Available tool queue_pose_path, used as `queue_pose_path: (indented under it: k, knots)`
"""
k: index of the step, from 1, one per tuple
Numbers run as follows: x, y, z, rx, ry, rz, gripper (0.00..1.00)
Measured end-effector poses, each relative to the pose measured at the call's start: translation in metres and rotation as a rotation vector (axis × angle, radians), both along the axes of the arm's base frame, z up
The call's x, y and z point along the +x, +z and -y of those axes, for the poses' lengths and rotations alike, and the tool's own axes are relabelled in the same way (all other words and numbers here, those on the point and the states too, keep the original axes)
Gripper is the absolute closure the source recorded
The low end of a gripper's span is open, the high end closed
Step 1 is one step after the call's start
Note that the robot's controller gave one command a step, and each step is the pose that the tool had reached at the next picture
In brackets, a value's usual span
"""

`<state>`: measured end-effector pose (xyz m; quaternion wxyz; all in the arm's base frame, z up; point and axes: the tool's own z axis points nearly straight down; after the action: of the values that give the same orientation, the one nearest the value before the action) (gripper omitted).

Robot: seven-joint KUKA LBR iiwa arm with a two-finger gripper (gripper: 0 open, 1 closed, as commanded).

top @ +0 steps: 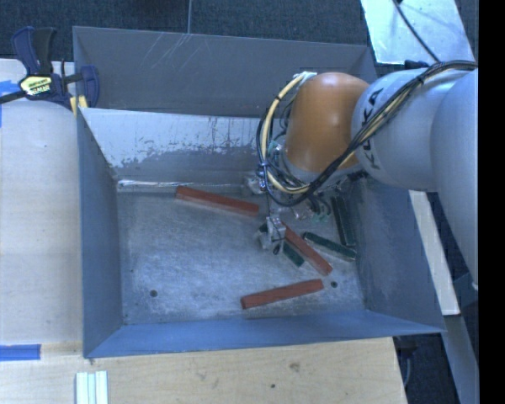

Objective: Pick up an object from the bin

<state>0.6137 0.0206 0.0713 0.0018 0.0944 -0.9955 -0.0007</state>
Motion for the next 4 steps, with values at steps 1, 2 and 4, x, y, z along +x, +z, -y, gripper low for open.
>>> queue_pose_path:
  k: [1,2,4]
  knots:
    - [0.0031,0.0057,0.0013,0.0,-0.003,0.01,1.0]
    - [0.0019,0.0034,0.0017,-0.001,-0.002,0.006,0.0]
    - [0.0018,0.0033,0.0018,-0.001,-0.002,0.006,0.0]
